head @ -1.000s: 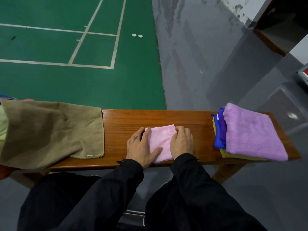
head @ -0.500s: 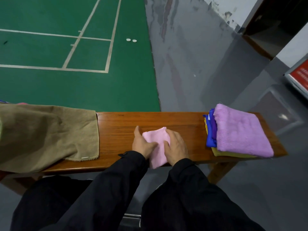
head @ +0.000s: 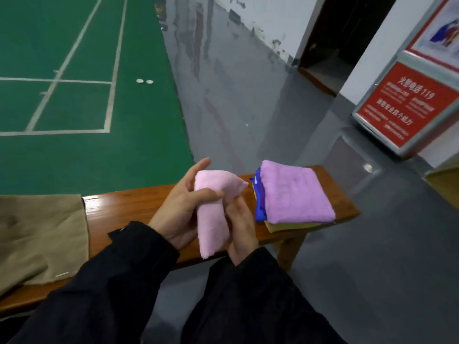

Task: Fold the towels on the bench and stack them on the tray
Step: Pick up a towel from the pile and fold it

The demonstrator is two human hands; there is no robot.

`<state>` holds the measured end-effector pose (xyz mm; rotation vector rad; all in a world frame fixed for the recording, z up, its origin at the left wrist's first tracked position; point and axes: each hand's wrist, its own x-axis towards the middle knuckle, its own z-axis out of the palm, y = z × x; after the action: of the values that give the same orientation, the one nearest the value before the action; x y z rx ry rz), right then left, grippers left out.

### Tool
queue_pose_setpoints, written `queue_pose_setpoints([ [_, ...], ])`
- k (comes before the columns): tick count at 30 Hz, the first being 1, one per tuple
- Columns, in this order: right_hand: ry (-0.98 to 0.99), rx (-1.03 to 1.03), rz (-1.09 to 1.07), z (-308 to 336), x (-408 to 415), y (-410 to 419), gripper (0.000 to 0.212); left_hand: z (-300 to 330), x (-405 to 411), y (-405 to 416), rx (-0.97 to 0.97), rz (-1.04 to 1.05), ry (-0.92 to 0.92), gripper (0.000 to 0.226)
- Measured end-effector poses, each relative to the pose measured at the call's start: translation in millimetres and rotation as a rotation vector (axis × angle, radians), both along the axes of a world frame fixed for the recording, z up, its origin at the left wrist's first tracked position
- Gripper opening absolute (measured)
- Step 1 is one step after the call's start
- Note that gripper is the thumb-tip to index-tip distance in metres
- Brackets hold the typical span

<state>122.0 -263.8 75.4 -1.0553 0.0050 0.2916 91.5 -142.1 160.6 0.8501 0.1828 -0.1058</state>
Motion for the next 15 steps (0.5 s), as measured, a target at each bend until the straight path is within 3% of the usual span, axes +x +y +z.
queue_pose_setpoints([
  [2,-0.071,-0.023,-0.132,30,2,-24,0.041,13,10,-10,-0.056,-0.058,-0.022,0.076],
  [4,-0.085,-0.178,-0.258,52,11,-53,0.046,19,25,-25,-0.038,-0.091,-0.032,0.076],
  [10,-0.241,-0.601,-0.541,80,73,-149,0.037,15,106,-101,0.235,-0.057,-0.035,0.067],
  [12,-0.213,-0.817,-0.502,69,97,-174,0.039,-2,127,-122,0.515,0.034,-0.009,0.077],
  [15,-0.302,-1.316,-0.414,41,111,-194,0.055,-45,130,-137,1.179,0.084,-0.116,0.079],
])
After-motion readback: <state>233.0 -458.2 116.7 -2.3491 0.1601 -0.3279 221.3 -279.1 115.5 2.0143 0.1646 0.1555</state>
